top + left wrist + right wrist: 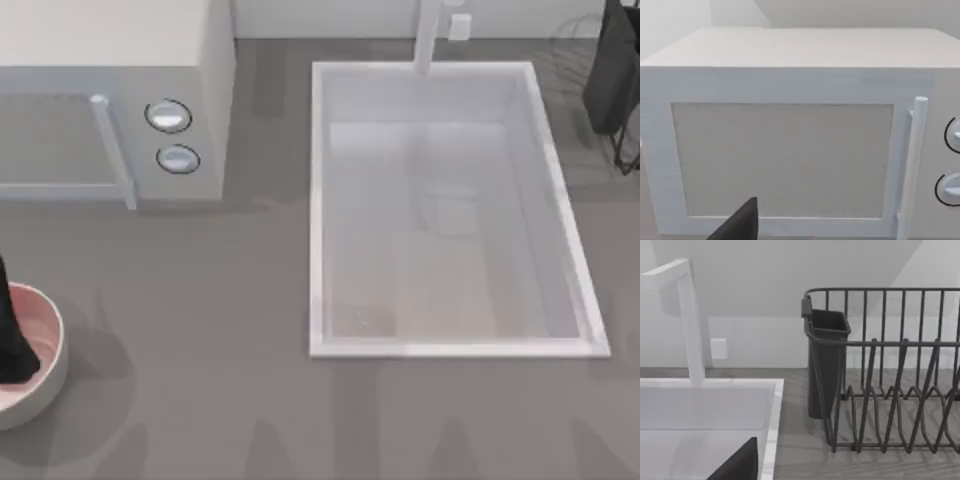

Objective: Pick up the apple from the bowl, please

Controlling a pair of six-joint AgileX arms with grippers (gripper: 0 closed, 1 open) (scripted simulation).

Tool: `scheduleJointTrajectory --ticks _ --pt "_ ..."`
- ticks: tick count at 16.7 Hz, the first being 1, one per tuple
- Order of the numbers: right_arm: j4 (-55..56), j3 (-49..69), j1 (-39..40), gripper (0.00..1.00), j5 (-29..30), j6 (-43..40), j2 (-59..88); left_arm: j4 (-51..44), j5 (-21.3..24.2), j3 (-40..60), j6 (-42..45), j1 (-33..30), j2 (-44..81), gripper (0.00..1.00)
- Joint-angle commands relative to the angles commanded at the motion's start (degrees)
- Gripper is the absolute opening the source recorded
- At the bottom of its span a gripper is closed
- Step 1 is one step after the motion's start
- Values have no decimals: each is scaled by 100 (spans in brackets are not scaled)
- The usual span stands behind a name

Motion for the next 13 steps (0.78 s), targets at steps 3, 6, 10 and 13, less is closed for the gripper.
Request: scheduleJointTrajectory --ticks 3,6,10,13 --pt "0 0 0 100 0 0 0 0 0 0 0 0 0 100" --pt "0 0 0 100 0 0 0 0 0 0 0 0 0 100" --pt "0 0 0 100 0 0 0 0 0 0 0 0 0 100" --pt "0 0 0 100 0 0 0 0 0 0 0 0 0 100"
